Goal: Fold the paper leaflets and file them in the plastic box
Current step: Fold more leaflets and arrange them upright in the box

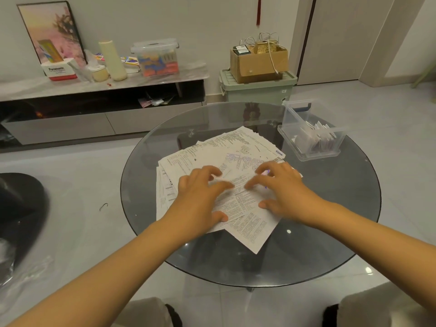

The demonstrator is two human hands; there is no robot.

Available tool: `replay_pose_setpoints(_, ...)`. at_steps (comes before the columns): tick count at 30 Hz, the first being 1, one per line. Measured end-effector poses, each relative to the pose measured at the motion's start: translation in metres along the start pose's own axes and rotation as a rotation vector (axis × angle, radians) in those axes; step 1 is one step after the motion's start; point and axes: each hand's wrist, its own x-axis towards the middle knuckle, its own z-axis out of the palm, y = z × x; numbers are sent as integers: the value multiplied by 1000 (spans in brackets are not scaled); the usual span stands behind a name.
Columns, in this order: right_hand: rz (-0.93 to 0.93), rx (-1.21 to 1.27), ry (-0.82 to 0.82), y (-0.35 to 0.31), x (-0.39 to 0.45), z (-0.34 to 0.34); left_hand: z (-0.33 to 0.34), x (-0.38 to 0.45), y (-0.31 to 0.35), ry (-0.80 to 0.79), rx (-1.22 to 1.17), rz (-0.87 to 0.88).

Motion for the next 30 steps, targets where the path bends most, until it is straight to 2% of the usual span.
replay_pose_setpoints(4,-77,-2,-91,-1,-1,2,8,-5,1,-131,-44,18)
replay_pose_setpoints(7,-118,9,-105,0,-2,1,8,-3,2,-118,-15,32)
replay_pose_setpoints(14,-221,27,64,-4,1,3,-4,0,5,-10,-70,56)
replay_pose_setpoints(19,-121,88,178,-11,0,1,-5,-2,9,75,-246,-55)
replay_pose_setpoints(23,-28,154,176,-15,-1,2,0,1,6,57,-339,-140)
replay_pose_setpoints(30,24,94,82,-14,9,13,16,10,2,-33,-223,-148)
